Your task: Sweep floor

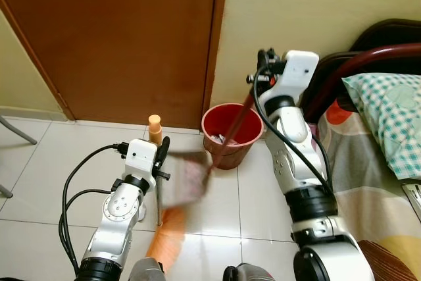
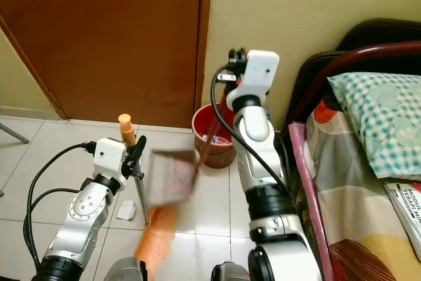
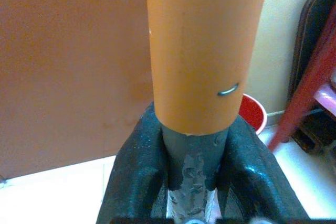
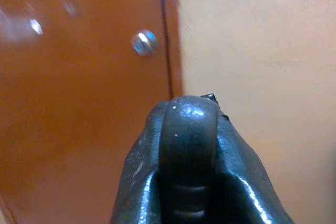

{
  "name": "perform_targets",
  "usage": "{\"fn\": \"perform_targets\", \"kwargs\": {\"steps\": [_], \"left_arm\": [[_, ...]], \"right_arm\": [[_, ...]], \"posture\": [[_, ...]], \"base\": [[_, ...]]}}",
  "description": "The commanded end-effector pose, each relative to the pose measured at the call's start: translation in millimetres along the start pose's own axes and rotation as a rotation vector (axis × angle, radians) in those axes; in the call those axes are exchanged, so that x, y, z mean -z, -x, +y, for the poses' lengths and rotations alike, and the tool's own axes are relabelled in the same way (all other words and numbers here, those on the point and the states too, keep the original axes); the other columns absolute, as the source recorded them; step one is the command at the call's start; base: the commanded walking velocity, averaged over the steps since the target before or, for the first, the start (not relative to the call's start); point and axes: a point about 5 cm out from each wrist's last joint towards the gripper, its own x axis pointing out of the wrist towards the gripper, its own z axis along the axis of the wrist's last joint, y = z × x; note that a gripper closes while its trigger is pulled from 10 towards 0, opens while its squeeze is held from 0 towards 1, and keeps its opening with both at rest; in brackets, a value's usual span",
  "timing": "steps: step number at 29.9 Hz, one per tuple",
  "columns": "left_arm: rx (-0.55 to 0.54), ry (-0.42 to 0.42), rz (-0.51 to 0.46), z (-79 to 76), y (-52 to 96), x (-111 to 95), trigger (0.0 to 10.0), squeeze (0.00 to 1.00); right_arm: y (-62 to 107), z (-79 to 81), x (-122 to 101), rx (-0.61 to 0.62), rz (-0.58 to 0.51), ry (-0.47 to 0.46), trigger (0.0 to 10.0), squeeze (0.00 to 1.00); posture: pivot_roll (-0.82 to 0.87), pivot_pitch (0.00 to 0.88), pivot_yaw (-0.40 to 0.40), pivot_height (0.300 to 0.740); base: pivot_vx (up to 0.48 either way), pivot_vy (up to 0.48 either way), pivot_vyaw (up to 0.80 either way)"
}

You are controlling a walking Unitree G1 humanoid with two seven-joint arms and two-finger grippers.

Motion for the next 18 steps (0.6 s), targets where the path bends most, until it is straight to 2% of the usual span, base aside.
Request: {"fn": "perform_targets", "kwargs": {"steps": [1,2,6,7,8,10,11,13,15,18], "left_arm": [[0.006,-0.019,0.086,2.2,7.6,15.2,10.0,0.00],[0.006,-0.019,0.086,2.2,7.6,15.2,10.0,0.00],[0.026,-0.026,0.102,3.1,8.4,16.4,10.0,0.00],[0.028,-0.030,0.095,3.5,7.1,14.3,10.0,0.00],[0.028,-0.030,0.095,3.5,7.1,14.3,10.0,0.00],[0.024,-0.061,0.037,5.0,2.7,3.7,10.0,0.00],[0.024,-0.075,0.012,5.5,0.9,-0.6,10.0,0.00],[0.024,-0.075,0.012,5.5,0.9,-0.6,10.0,0.00],[0.025,-0.066,-0.041,4.7,-5.6,-13.3,10.0,0.00],[0.051,-0.065,-0.105,-1.2,-14.1,-31.9,10.0,0.00]], "right_arm": [[1.5,0.5,-19.0,0.007,-0.094,-0.014,10.0,0.00],[1.5,0.5,-19.0,0.007,-0.094,-0.014,10.0,0.00],[18.6,-8.8,1.1,0.031,-0.021,0.030,10.0,0.00],[28.8,-22.2,15.3,0.075,0.041,0.050,10.0,0.00],[28.8,-22.2,15.3,0.075,0.041,0.050,10.0,0.00],[38.7,-47.4,27.7,0.173,0.104,0.083,10.0,0.00],[41.6,-54.6,30.9,0.197,0.120,0.095,10.0,0.00],[41.6,-54.6,30.9,0.197,0.120,0.095,10.0,0.00],[50.7,-71.5,40.7,0.250,0.172,0.136,10.0,0.00],[62.7,-86.9,52.3,0.304,0.248,0.197,10.0,0.00]], "posture": [[0.04,0.079,-0.068,0.740],[0.04,0.079,-0.068,0.740],[0.04,0.085,-0.038,0.740],[0.03,0.086,-0.038,0.740],[0.03,0.086,-0.038,0.740],[0.03,0.091,-0.037,0.740],[0.03,0.091,-0.037,0.740],[0.03,0.091,-0.037,0.740],[0.03,0.091,-0.037,0.740],[0.02,0.092,-0.036,0.740]], "base": [[0.000,0.000,0.00],[0.000,0.000,0.00],[0.000,0.000,0.00],[0.000,0.000,0.00],[0.000,0.000,0.00],[0.000,0.000,0.00],[0.000,0.000,0.00],[0.000,0.000,0.00],[0.000,0.000,0.00],[0.000,0.000,0.00]]}}
